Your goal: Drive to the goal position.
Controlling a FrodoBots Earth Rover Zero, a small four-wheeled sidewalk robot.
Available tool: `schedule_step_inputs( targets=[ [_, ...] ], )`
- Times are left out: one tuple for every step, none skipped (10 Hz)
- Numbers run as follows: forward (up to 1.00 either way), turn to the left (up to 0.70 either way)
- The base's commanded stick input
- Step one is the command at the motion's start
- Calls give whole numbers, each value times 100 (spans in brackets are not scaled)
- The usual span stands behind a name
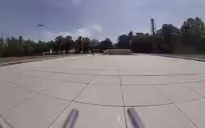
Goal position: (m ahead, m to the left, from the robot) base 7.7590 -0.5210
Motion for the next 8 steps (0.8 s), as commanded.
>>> schedule_step_inputs(
  targets=[
    [70,0],
    [70,0],
    [70,0],
    [70,0],
    [70,0],
    [70,0],
    [70,0],
    [70,-9]
  ],
)
